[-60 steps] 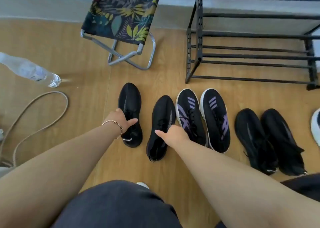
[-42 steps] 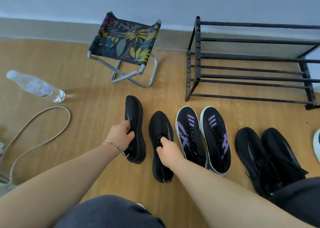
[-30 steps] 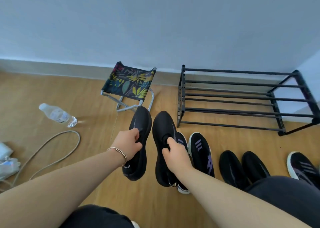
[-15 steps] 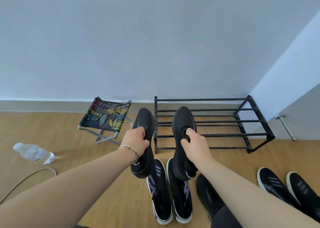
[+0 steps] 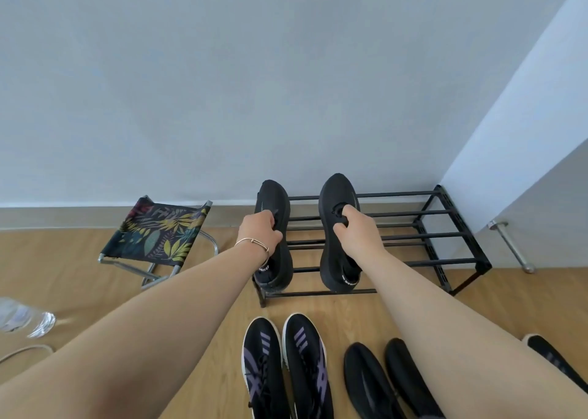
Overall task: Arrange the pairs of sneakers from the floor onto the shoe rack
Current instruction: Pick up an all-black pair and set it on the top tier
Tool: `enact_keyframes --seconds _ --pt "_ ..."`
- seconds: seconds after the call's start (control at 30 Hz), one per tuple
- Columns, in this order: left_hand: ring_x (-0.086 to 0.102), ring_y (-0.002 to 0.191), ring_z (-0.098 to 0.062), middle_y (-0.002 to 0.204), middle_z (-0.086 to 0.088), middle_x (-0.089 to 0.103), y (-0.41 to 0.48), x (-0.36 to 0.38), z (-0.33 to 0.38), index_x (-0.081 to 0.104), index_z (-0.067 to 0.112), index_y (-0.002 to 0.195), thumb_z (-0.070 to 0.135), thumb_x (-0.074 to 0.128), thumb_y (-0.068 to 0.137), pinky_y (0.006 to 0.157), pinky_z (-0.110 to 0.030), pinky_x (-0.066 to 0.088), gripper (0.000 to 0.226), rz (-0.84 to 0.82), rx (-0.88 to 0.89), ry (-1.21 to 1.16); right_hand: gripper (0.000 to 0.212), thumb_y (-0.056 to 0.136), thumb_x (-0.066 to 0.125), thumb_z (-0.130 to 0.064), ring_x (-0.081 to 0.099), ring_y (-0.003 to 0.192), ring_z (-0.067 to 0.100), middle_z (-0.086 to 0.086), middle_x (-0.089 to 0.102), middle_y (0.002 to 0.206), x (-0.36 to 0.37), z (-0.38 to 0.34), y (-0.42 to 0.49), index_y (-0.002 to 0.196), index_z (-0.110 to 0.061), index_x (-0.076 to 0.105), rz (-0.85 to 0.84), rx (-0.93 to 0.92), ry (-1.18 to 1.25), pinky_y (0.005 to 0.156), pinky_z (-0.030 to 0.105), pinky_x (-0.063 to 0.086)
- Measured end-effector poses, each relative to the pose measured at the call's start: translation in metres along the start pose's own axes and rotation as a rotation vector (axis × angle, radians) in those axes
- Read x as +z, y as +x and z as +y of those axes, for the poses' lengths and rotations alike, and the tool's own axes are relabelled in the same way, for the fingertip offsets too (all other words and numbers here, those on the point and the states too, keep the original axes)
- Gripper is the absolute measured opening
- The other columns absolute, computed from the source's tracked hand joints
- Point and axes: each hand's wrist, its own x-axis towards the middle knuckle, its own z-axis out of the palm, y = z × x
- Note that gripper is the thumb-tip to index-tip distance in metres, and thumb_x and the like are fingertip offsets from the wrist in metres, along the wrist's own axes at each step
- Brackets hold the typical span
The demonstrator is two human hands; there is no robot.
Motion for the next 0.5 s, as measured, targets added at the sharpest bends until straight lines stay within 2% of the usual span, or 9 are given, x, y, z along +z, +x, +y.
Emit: enact_keyframes --seconds 0.2,0.33,0.43,0.5 --pt "0.056 0.072 -0.018 0.082 0.000 0.061 0.021 0.025 -0.008 0.058 0.020 0.084 0.023 0.066 0.086 0.062 -0.025 0.043 0.009 0.000 -0.018 -0.094 0.016 0.099 0.057 -0.021 0.043 0.062 0.008 -0.002 0.048 0.077 0.020 0.021 0.029 0.092 -0.015 0.043 -0.040 0.018 0.003 0.050 0.023 0.029" --pt "0.052 0.064 -0.006 0.080 0.002 0.062 0.023 0.046 -0.008 0.058 0.023 0.081 0.026 0.070 0.085 0.053 -0.019 0.039 0.013 0.002 -0.038 -0.165 0.015 0.097 0.064 -0.024 0.051 0.067 0.011 -0.002 0.054 0.081 0.036 0.026 0.034 0.095 -0.016 0.052 -0.045 0.013 0.007 0.054 0.021 0.031" --pt "0.058 0.072 -0.013 0.086 0.000 0.067 0.023 0.055 -0.006 0.063 0.019 0.092 0.031 0.071 0.086 0.067 -0.025 0.047 0.015 -0.007 -0.054 -0.146 0.013 0.095 0.067 -0.025 0.057 0.077 0.017 0.001 0.058 0.087 0.050 0.021 0.035 0.096 -0.016 0.056 -0.038 -0.013 -0.014 0.056 0.019 0.033" --pt "0.061 0.082 -0.018 0.090 -0.001 0.068 0.022 0.058 -0.009 0.065 0.017 0.103 0.034 0.070 0.087 0.075 -0.030 0.051 0.024 -0.005 -0.062 -0.152 0.017 0.096 0.065 -0.030 0.056 0.072 0.016 -0.001 0.058 0.080 0.055 0.021 0.036 0.089 -0.017 0.056 -0.018 -0.028 -0.023 0.053 0.021 0.032"
